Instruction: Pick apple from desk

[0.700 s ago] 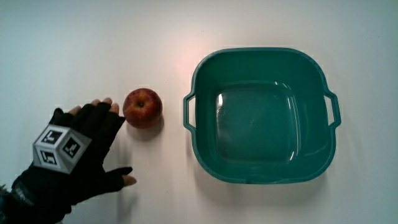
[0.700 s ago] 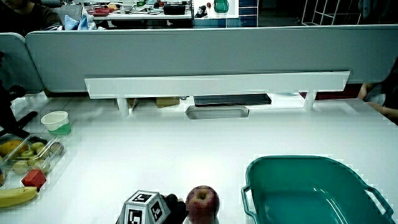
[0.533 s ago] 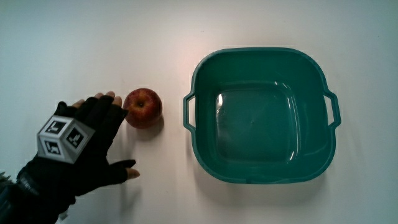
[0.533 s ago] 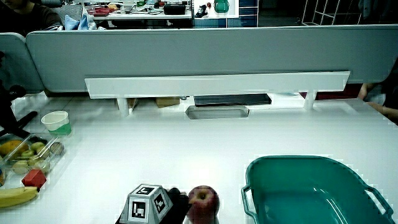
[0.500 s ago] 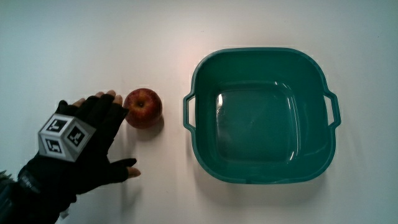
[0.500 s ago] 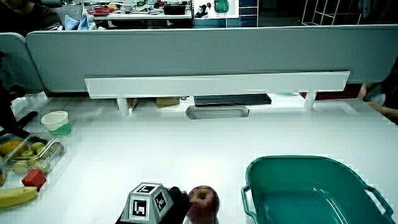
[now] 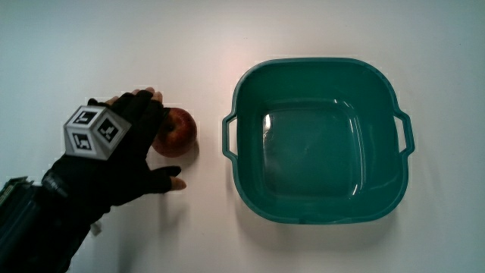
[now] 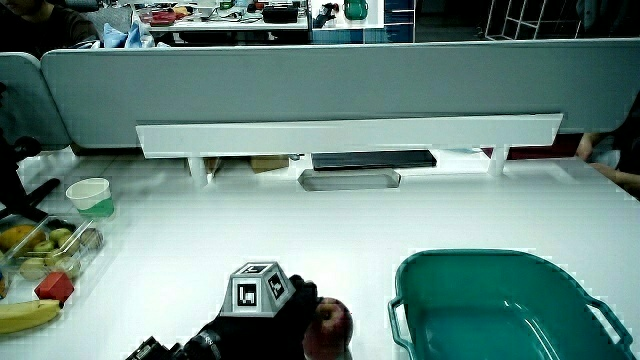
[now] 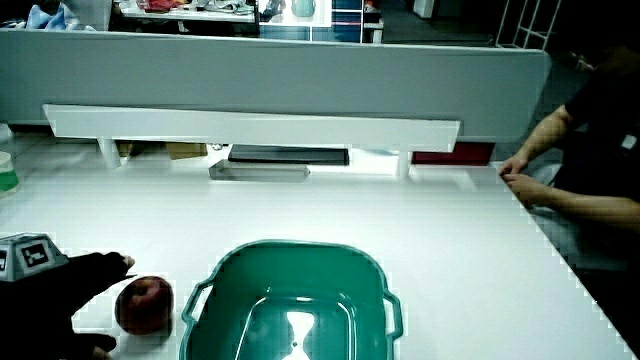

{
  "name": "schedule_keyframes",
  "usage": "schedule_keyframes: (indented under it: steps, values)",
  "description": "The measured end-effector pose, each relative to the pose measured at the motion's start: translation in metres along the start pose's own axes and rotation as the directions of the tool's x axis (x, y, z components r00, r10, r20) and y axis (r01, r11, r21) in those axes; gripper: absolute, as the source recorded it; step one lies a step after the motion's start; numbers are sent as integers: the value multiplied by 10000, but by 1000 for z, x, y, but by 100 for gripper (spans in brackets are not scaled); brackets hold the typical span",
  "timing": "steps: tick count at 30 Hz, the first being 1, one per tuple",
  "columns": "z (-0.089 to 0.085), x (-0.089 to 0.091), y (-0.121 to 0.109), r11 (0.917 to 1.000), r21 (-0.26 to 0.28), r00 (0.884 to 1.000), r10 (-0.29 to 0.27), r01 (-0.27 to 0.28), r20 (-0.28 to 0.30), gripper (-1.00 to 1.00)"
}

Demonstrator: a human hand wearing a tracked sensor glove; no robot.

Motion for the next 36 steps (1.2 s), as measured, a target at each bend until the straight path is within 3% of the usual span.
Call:
schedule_keyframes:
  steps: [14,21,25,27,36]
  values:
    - [-1,-8,26,9979,-574,9899,-229,312,1398,0]
    - [-3,-5,27,9981,-517,9899,-266,341,1390,0]
    - [-4,-4,28,9981,-371,9888,-440,497,1423,0]
    - [-3,-1,26,9980,-11,9912,-620,626,1171,0]
    - [-4,-1,24,9930,850,9909,-908,825,992,30]
